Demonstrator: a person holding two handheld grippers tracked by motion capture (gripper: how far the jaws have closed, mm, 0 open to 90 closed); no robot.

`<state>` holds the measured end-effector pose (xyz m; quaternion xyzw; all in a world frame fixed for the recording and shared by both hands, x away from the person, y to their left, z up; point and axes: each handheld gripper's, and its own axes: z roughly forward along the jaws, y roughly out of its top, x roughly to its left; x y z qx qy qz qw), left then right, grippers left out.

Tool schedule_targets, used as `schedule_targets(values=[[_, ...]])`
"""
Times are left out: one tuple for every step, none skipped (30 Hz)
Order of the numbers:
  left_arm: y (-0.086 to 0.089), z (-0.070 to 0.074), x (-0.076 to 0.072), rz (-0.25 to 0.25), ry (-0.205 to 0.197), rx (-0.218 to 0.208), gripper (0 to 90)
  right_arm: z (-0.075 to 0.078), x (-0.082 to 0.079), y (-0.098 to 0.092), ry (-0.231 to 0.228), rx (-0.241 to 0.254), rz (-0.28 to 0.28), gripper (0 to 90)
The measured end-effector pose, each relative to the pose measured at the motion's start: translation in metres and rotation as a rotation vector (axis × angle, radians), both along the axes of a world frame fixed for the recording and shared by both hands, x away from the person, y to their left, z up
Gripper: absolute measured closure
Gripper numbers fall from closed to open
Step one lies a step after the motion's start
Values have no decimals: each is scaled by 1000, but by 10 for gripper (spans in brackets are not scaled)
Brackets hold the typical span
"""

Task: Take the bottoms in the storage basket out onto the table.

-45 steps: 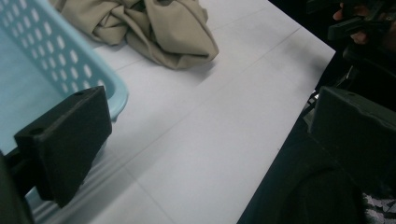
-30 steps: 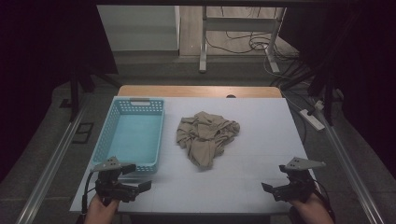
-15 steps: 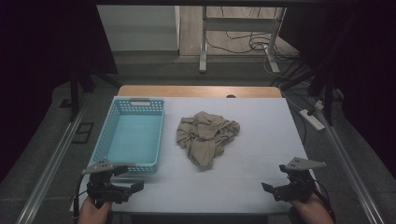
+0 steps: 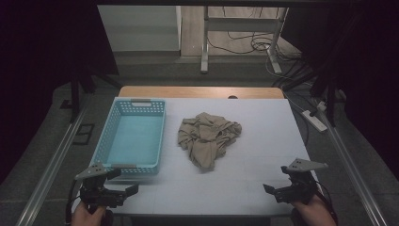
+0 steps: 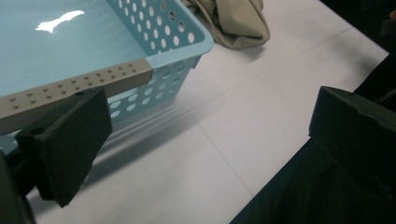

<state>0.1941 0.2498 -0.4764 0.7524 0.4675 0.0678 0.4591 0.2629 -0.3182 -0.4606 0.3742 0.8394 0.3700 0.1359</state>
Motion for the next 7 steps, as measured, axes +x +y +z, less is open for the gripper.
schedule_targets(values=[[0, 0, -1, 0, -1, 2, 1, 0, 0, 0, -1, 0, 0, 19], [0, 0, -1, -1, -2, 2, 1, 0, 0, 0, -2, 1, 0, 20], [0, 0, -1, -3, -3, 3, 1, 0, 0, 0, -3, 2, 0, 19], [0, 0, -1, -4, -1, 4, 1, 0, 0, 0, -3, 1, -1, 20], [0, 0, 0, -4, 0, 7, 1, 0, 0, 0, -1, -1, 0, 19], [0, 0, 0, -7, -1, 4, 1, 0, 0, 0, -2, 0, -1, 19], [0, 0, 0, -8, 0, -1, 1, 0, 0, 0, -2, -3, 0, 19]])
